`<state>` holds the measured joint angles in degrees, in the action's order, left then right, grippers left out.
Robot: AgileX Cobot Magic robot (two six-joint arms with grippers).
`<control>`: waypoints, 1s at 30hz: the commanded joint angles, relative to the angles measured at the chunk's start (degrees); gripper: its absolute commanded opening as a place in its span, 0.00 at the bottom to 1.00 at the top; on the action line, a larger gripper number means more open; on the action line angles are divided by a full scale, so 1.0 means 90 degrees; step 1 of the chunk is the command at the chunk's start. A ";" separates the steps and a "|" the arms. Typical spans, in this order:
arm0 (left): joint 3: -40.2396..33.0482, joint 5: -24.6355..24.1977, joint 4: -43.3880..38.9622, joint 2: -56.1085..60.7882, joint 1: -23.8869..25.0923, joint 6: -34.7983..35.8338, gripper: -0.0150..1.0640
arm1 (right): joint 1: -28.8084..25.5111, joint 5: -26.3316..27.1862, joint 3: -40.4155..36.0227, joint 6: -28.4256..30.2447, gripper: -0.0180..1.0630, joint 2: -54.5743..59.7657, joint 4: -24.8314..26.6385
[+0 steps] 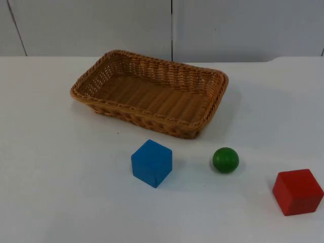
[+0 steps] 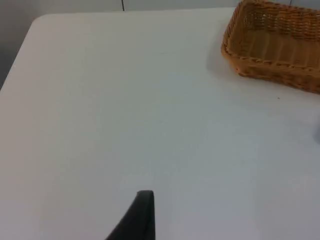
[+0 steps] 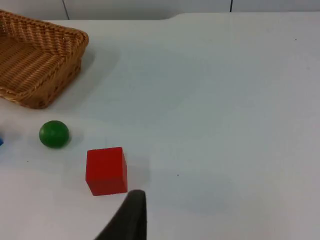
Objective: Place all geometric objects except the red cube into the basket.
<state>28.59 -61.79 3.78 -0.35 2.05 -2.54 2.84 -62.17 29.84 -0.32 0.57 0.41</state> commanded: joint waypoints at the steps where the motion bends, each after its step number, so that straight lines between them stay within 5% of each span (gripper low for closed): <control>1: 0.0088 0.0204 0.0120 -0.0066 -0.0001 0.0055 0.99 | -0.0045 0.0094 0.0135 -0.0016 0.99 0.0134 0.0002; 17: 0.1103 0.1273 0.0506 -0.3921 -0.0001 0.0055 0.99 | -0.0045 0.1810 0.1511 -0.0004 0.99 0.4337 -0.0045; 30: 0.1103 0.1572 0.0505 -0.5295 -0.0001 -0.0135 0.99 | -0.0045 0.1846 0.1511 -0.0004 0.99 0.5759 -0.0045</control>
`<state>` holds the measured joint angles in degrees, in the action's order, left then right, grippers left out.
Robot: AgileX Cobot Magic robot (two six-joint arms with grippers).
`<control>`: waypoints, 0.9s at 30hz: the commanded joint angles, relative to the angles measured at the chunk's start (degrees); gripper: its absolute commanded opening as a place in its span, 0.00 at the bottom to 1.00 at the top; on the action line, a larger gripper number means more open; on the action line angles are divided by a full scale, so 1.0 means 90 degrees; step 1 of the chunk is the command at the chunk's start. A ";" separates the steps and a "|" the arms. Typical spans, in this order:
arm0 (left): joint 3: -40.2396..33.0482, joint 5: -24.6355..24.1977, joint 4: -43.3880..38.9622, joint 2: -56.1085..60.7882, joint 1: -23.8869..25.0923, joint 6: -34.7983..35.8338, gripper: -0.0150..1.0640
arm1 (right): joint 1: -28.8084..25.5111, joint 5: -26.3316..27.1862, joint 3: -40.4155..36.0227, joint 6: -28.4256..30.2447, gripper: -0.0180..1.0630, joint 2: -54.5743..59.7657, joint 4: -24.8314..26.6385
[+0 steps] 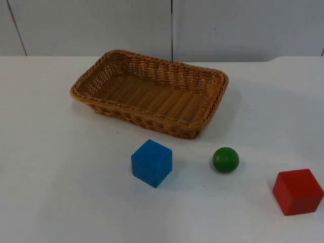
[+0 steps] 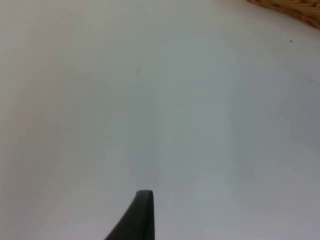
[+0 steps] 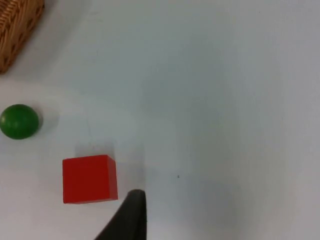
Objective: Place all geometric objects except the red cube into the basket.
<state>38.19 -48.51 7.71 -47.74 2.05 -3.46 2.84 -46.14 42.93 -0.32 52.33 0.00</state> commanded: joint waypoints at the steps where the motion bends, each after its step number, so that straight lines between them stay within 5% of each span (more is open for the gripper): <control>1: 0.0037 0.0144 0.0082 -0.0059 -0.0001 -0.0033 0.99 | -0.0045 0.0063 0.0056 -0.0004 0.99 0.0008 0.0000; 6: 0.0043 0.0293 0.0119 -0.0192 -0.0001 -0.0096 0.99 | -0.0045 0.0063 0.0056 -0.0004 0.99 0.0008 0.0000; 16: 0.0288 0.0640 0.1624 -0.1141 -0.0408 -0.1577 0.95 | -0.0045 0.0063 0.0056 -0.0004 0.99 0.0008 0.0000; 22: 0.1041 0.0773 0.1543 -0.2247 -0.1680 -0.1497 0.93 | -0.0045 0.0063 0.0056 -0.0004 0.99 0.0008 0.0000; 27: 0.1844 0.0811 0.0722 -0.3511 -0.2990 -0.0684 0.93 | -0.0045 0.0052 0.0056 -0.0004 0.99 0.0008 0.0000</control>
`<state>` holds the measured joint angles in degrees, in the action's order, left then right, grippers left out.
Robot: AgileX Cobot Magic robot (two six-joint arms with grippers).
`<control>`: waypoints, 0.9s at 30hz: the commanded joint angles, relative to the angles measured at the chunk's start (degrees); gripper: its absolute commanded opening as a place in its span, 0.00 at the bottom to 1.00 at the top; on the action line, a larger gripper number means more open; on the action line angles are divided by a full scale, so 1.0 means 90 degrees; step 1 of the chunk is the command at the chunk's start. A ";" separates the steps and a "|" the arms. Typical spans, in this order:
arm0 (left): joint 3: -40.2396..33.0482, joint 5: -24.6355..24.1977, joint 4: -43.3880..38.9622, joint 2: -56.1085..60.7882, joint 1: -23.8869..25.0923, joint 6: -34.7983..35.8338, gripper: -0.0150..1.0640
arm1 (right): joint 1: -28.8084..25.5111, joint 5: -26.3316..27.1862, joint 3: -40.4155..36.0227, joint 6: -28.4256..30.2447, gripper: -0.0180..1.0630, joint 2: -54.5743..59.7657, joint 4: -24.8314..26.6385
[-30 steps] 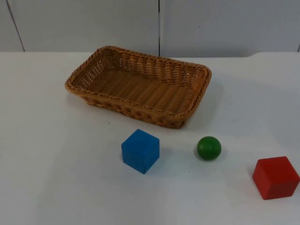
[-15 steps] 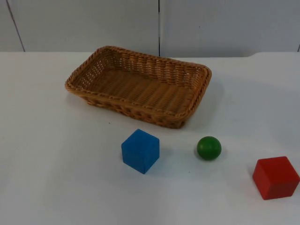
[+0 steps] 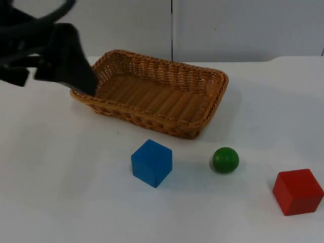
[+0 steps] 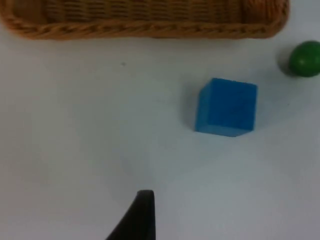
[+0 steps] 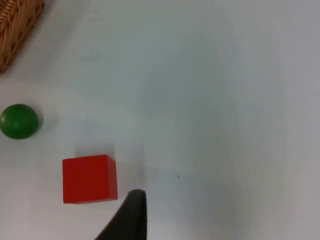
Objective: Place all geometric objects except the red cube into the basket.
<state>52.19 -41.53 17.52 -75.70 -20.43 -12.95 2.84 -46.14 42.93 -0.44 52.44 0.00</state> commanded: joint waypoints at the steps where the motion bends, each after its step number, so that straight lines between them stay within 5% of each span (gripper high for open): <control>1: 0.0289 0.0036 -0.0368 -0.0406 -0.0492 0.0370 0.93 | -0.0045 0.0052 0.0056 0.0010 0.99 -0.0003 0.0000; 6: 0.1105 0.0036 -0.1031 -0.1529 -0.1509 0.0820 0.93 | -0.0045 0.0052 0.0056 0.0010 0.99 -0.0003 0.0000; 11: 0.1725 -0.0025 -0.1392 -0.2455 -0.1869 0.1050 0.93 | -0.0045 0.0052 0.0056 0.0010 0.99 -0.0003 0.0000; 27: 0.2907 -0.0280 -0.2456 -0.5004 -0.1914 0.1857 0.93 | -0.0045 0.0052 0.0056 0.0010 0.99 -0.0003 0.0000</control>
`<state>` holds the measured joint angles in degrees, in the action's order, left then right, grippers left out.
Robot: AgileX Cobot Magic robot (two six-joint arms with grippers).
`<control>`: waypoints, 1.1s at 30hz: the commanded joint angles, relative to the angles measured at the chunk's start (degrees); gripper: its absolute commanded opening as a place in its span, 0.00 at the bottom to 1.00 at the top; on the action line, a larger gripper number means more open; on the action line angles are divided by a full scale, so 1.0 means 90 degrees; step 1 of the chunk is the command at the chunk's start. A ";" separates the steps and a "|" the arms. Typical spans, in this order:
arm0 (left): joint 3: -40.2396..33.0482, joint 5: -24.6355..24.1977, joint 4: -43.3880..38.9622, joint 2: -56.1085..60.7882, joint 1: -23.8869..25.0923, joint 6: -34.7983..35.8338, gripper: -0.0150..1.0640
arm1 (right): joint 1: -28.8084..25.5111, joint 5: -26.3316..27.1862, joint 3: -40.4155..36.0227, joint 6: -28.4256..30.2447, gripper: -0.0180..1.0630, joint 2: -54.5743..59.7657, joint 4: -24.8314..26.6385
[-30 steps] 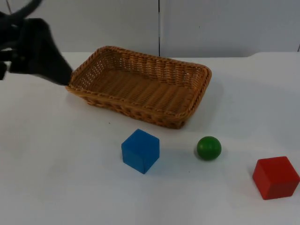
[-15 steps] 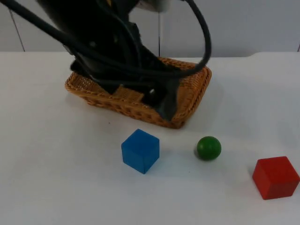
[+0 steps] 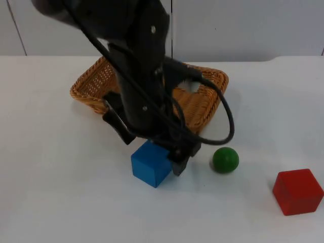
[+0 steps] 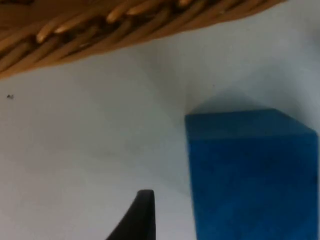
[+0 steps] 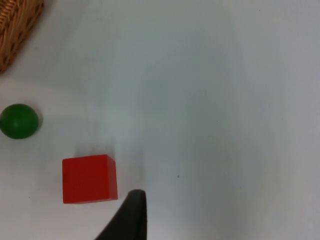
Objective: Place all geometric objects except the red cube into the basket.
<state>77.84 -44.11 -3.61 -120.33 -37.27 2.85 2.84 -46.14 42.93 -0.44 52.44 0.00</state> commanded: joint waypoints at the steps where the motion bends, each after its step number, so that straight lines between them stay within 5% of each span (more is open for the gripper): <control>1: 0.0103 0.0019 -0.0188 -0.0144 -0.0043 0.0168 0.93 | -0.0030 0.0052 0.0056 0.0010 0.99 -0.0003 0.0000; 15: 0.0157 0.0477 -0.0011 -0.0542 0.0225 0.0215 0.91 | -0.0030 0.0052 0.0056 0.0010 0.99 -0.0003 0.0000; 20: 0.0157 0.0491 0.0047 -0.0542 0.0225 0.0215 0.66 | -0.0033 0.0052 0.0056 0.0010 0.99 -0.0003 0.0071; 24: 0.0157 0.0339 0.0321 -0.0528 0.0225 0.0215 0.19 | -0.0033 0.0052 0.0056 0.0010 0.99 -0.0003 0.0071; 25: 0.0157 0.0339 0.0321 -0.0528 0.0225 0.0215 0.19 | -0.0033 0.0052 0.0056 0.0010 0.99 -0.0003 0.0071; 27: 0.0157 0.0151 0.0321 -0.0449 0.0225 0.0215 0.01 | -0.0033 -0.0002 0.0056 0.0010 0.99 -0.0003 0.0034; 33: 0.0157 -0.0343 0.0173 0.0335 0.0225 -0.0044 0.01 | -0.0033 -0.0029 0.0056 0.0010 0.99 -0.0003 0.0000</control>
<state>79.01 -45.60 -1.68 -121.38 -35.19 3.76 2.84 -46.51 42.93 -0.33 52.44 0.41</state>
